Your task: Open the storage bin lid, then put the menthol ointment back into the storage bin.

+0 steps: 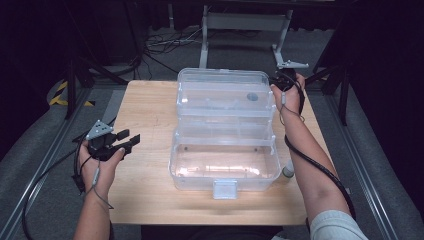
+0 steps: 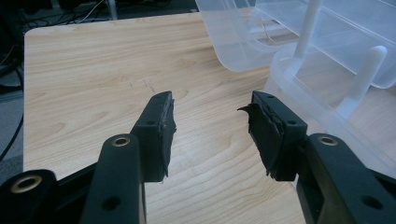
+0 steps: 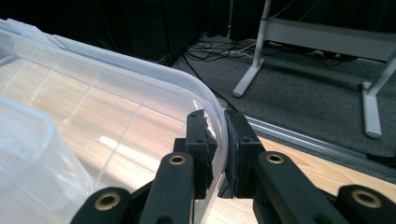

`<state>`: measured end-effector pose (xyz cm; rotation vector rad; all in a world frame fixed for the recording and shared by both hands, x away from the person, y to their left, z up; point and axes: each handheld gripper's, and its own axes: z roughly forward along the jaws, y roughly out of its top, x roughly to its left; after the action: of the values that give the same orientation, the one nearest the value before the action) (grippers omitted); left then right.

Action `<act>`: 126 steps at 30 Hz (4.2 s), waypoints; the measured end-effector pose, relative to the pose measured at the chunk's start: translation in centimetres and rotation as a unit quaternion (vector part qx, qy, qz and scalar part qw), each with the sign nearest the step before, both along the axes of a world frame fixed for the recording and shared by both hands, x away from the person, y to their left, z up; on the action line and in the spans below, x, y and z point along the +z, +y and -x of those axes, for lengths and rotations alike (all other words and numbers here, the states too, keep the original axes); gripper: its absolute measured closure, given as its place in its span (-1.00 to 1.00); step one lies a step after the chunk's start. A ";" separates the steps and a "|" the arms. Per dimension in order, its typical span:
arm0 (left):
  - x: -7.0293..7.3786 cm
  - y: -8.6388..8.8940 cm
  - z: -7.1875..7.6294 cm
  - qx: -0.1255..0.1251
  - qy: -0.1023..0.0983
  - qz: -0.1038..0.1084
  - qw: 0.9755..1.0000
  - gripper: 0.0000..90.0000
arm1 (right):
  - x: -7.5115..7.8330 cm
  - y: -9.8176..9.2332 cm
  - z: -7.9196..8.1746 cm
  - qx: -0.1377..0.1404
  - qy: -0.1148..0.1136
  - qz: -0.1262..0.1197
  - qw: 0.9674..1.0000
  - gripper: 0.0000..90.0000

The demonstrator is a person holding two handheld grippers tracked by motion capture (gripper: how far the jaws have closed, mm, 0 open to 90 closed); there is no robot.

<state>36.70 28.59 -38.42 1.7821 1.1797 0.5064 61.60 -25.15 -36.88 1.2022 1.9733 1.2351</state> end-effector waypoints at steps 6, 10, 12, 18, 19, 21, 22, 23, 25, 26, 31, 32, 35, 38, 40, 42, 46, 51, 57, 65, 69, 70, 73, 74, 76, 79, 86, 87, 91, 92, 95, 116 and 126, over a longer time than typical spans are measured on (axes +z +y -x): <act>0.0 0.0 0.0 0.001 0.000 0.000 1.000 0.14 | -0.4 -0.1 -0.3 0.003 0.005 -0.003 1.000 0.81; 0.0 0.1 0.0 0.001 0.000 0.001 1.000 0.14 | -0.7 -0.2 -0.5 0.004 0.011 -0.005 1.000 0.81; 0.0 0.1 0.0 0.001 0.000 0.001 1.000 0.14 | -0.9 -0.2 -0.6 0.004 0.013 -0.007 1.000 0.80; 0.0 0.2 0.0 0.001 0.000 -0.001 1.000 0.13 | -1.4 -0.2 -0.9 0.005 0.022 -0.011 1.000 0.80; 0.0 0.2 0.0 0.001 0.000 0.000 1.000 0.13 | -1.5 -0.2 -0.9 0.006 0.024 -0.012 1.000 0.80; 0.0 0.2 0.0 0.001 0.000 0.000 1.000 0.13 | -1.6 -0.2 -0.9 0.005 0.025 -0.012 1.000 0.80; 0.0 0.2 0.0 0.002 -0.001 0.001 1.000 0.13 | -1.7 -0.2 -0.9 0.005 0.023 -0.011 1.000 0.80; 0.0 0.2 0.0 0.002 -0.001 0.001 1.000 0.13 | -1.7 -0.2 -0.9 0.005 0.023 -0.011 1.000 0.80; 0.1 0.3 0.1 0.002 0.000 0.001 1.000 0.13 | -1.9 -0.2 -1.0 0.005 0.026 -0.012 1.000 0.80; 0.1 0.3 0.1 0.002 0.000 0.002 1.000 0.13 | -2.0 -0.2 -1.1 0.005 0.027 -0.014 1.000 0.80; 0.1 0.3 0.1 0.002 0.000 0.002 1.000 0.13 | -2.4 -0.2 -1.1 0.004 0.030 -0.013 0.999 0.80; 0.1 0.3 0.1 0.003 0.000 0.002 1.000 0.13 | -2.6 -0.2 -1.2 0.004 0.033 -0.012 0.999 0.80; 0.0 0.3 0.1 0.003 0.000 0.002 1.000 0.13 | -2.8 -0.2 -1.3 0.004 0.035 -0.010 0.999 0.80; 0.0 0.4 0.1 0.003 0.000 0.002 1.000 0.13 | -2.9 -0.2 -1.3 0.004 0.035 -0.009 0.999 0.80; 0.0 0.4 0.1 0.003 0.000 0.003 1.000 0.13 | -2.9 -0.2 -1.4 0.004 0.034 -0.010 0.999 0.80; 0.0 0.3 0.1 0.003 0.000 0.002 1.000 0.13 | -2.9 -0.2 -1.3 0.004 0.033 -0.009 0.999 0.80; 0.0 0.3 0.1 0.002 0.000 0.003 1.000 0.13 | -3.0 -0.2 -1.3 0.004 0.032 -0.011 0.999 0.79; -0.1 0.2 -0.1 0.001 0.003 0.001 1.000 0.12 | -3.0 -0.1 -1.3 0.004 0.032 -0.013 0.999 0.78; 0.0 0.2 -0.3 0.000 0.003 0.003 1.000 0.11 | -2.2 -0.7 -0.9 0.008 0.011 -0.021 1.000 0.59; 0.3 -0.4 -0.9 -0.012 0.000 0.002 1.000 0.11 | -1.1 -2.1 0.8 0.026 -0.018 -0.044 0.999 0.44; 0.3 -0.5 -1.2 -0.013 -0.001 0.002 1.000 0.11 | -0.5 -2.7 1.6 0.032 -0.030 -0.045 0.998 0.39; 0.3 -0.6 -1.2 -0.014 0.000 0.004 1.000 0.11 | -0.2 -2.9 1.8 0.036 -0.033 -0.048 0.998 0.38; 0.5 -0.7 -1.6 -0.016 -0.005 0.005 1.000 0.10 | 0.7 -3.8 3.1 0.044 -0.043 -0.053 0.997 0.34; 0.5 -0.8 -1.6 -0.017 -0.003 0.007 1.000 0.10 | 0.8 -4.0 3.3 0.046 -0.044 -0.055 0.996 0.34; 0.5 -0.8 -1.7 -0.017 -0.004 0.007 1.000 0.10 | 1.1 -4.3 3.7 0.048 -0.048 -0.057 0.996 0.34; 0.5 -1.2 -2.0 -0.024 -0.004 0.008 1.000 0.10 | 1.5 -5.0 5.1 0.064 -0.052 -0.057 0.995 0.30; 0.5 -1.2 -2.3 -0.025 -0.005 0.008 1.000 0.10 | 2.2 -6.6 7.8 0.086 -0.059 -0.050 0.993 0.28; 0.5 -1.2 -2.3 -0.025 -0.005 0.008 1.000 0.10 | 2.2 -6.6 7.8 0.086 -0.059 -0.050 0.993 0.28; 0.5 -1.2 -2.2 -0.023 -0.003 0.010 1.000 0.10 | 2.5 -7.5 8.9 0.100 -0.060 -0.060 0.991 0.28; 0.5 -1.3 -2.2 -0.023 -0.005 0.010 1.000 0.10 | 2.6 -7.7 9.2 0.104 -0.061 -0.061 0.991 0.28; 0.5 -1.3 -2.2 -0.025 -0.004 0.010 1.000 0.10 | 2.9 -8.2 9.9 0.125 -0.066 -0.066 0.988 0.28; 0.3 -1.5 -2.1 -0.024 0.000 0.009 1.000 0.10 | 3.9 -9.2 14.3 0.244 -0.071 -0.079 0.964 0.26; 0.3 -1.5 -2.1 -0.025 0.002 0.010 1.000 0.09 | 3.6 -9.9 15.2 0.260 -0.058 -0.050 0.963 0.22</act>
<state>38.84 27.11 -38.08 1.7914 1.1359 0.4592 46.39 -35.07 -33.24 0.6439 2.2366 1.6311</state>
